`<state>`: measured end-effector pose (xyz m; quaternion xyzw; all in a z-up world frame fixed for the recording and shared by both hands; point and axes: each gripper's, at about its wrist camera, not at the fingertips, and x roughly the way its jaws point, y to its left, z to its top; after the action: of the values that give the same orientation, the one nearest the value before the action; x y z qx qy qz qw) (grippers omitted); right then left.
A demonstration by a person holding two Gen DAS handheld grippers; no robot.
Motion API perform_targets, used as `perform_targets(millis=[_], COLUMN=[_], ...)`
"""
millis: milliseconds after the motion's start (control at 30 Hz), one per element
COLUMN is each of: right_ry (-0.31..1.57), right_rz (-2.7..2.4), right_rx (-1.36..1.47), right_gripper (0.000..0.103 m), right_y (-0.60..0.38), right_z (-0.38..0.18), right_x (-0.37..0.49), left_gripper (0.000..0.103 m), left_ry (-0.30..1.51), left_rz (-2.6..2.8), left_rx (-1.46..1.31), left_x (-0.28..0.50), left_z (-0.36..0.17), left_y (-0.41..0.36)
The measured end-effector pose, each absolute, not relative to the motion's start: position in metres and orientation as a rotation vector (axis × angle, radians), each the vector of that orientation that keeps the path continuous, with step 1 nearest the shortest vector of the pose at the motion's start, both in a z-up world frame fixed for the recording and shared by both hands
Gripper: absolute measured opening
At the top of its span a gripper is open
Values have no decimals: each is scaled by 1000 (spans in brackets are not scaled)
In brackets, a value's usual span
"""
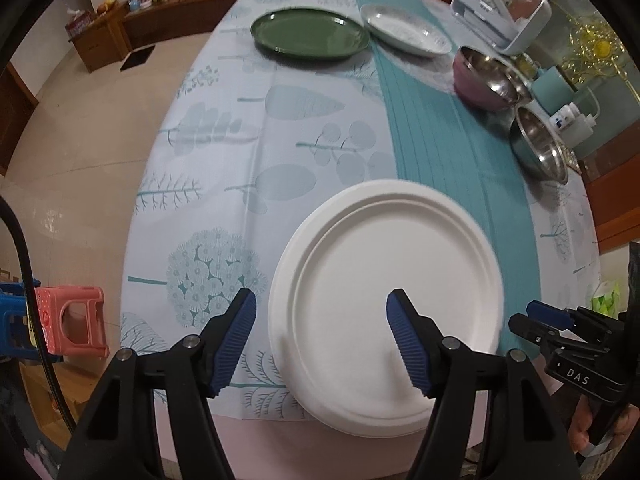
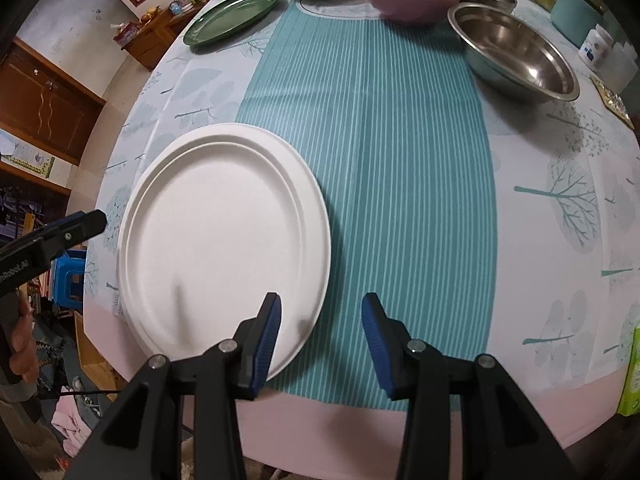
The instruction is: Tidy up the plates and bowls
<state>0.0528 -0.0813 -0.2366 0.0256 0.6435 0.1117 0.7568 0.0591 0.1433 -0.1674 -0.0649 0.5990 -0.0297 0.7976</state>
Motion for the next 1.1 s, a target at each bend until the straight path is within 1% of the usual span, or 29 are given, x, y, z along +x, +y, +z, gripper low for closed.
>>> perform_targets(millis=[200,333,467,800,833,867,933,1100], right_ry=[1362,1328,1266,987,962,949,920,905], right_rz=[261,277,311,422,438,449,472,503], right_rx=[48,33,17,-125,-128,-133,-159,-138], right_gripper=[42,42,42,42,42,42,42,42], right_y=[-95,-111,-125,-126,-124,-122,-115,-108], right_z=[-219,-203,-181,-99,-89,-83,-69,-39], right_x=[52,50,49,68,73,76,85,115], left_gripper=[67,67,67,69,72,79,85,85], left_ry=[1189,1133,1053,1075,1070,1059,1030,1019], left_rz=[-32,-5,0,24,33,47,57,65], left_rx=[-153,-120,-46,-105,-95,-71,-41,52], left_x=[50,43,29,28,28,29,31,53], left_z=[-141,-122,-91,-34,-29,-19,-7,13], left_y=[128,111,87,79,80,81,84,95])
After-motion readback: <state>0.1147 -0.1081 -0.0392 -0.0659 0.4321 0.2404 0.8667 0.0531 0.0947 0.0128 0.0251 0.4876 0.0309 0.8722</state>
